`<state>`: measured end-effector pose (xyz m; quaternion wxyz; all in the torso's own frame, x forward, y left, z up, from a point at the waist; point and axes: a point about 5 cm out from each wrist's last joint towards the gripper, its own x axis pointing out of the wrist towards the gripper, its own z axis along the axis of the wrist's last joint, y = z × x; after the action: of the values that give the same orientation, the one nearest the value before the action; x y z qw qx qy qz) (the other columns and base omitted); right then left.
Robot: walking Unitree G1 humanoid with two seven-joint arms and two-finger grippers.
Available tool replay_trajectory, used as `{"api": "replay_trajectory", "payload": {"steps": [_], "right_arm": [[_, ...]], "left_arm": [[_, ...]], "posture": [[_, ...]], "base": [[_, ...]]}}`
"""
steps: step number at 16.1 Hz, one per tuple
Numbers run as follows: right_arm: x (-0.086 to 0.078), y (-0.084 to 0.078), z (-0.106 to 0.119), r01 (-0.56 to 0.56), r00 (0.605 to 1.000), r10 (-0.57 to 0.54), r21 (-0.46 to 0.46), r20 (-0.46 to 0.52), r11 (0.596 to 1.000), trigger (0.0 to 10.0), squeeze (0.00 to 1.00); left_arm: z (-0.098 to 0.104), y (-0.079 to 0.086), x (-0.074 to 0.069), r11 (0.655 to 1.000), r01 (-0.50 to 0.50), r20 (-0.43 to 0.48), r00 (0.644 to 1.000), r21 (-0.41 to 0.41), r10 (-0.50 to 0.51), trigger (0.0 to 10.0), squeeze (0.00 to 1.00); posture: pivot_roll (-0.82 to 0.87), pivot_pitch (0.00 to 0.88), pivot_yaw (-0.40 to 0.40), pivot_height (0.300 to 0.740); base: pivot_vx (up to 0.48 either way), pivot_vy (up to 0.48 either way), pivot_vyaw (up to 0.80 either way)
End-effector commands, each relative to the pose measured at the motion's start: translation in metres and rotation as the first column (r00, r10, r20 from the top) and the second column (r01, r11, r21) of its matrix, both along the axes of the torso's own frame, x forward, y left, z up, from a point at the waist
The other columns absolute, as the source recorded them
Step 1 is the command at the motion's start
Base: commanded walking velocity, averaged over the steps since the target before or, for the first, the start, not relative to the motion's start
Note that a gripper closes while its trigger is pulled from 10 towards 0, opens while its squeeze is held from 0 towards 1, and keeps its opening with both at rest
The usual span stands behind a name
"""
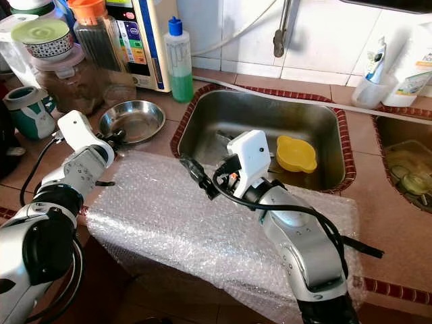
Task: Kitchen organization
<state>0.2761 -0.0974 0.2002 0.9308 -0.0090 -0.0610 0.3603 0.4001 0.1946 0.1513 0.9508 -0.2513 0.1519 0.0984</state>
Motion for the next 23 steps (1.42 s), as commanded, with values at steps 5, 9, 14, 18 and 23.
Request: {"api": "replay_trajectory", "payload": {"steps": [5,9,14,18,23], "right_arm": [[0.001,0.004,0.004,-0.021,1.0,0.022,-0.015,0.014,1.0,10.0,1.0],[0.002,0.006,0.003,-0.025,1.0,0.025,-0.022,0.016,0.999,10.0,1.0],[0.003,0.006,0.002,-0.022,1.0,0.023,-0.026,0.017,0.999,10.0,1.0],[0.005,0.006,0.0,-0.016,1.0,0.017,-0.035,0.015,0.999,10.0,0.95],[0.011,0.002,-0.002,0.009,1.0,-0.009,-0.042,0.005,0.999,10.0,0.13]], "left_arm": [[-0.017,0.011,-0.009,0.999,-0.006,-0.072,0.997,0.054,0.009,0.0,0.0],[-0.016,0.015,-0.009,0.996,-0.015,-0.067,0.998,0.087,0.021,0.0,0.0],[-0.013,0.024,-0.01,0.989,-0.052,-0.013,0.998,0.135,0.055,0.0,0.0],[-0.005,0.024,-0.011,0.977,-0.082,0.139,0.989,0.195,0.056,0.0,0.0],[0.0,0.014,-0.014,0.973,-0.116,0.284,0.957,0.202,0.055,0.0,0.0]], "posture": [[-0.08,0.085,0.072,0.74],[-0.08,0.085,0.073,0.74],[-0.07,0.086,0.072,0.74],[-0.08,0.085,0.068,0.74],[-0.07,0.082,0.06,0.74]], "base": [[0.0,0.0,0.0],[0.0,0.0,0.0],[0.0,0.0,0.0],[0.0,0.0,0.0],[0.0,0.0,0.0]]}}
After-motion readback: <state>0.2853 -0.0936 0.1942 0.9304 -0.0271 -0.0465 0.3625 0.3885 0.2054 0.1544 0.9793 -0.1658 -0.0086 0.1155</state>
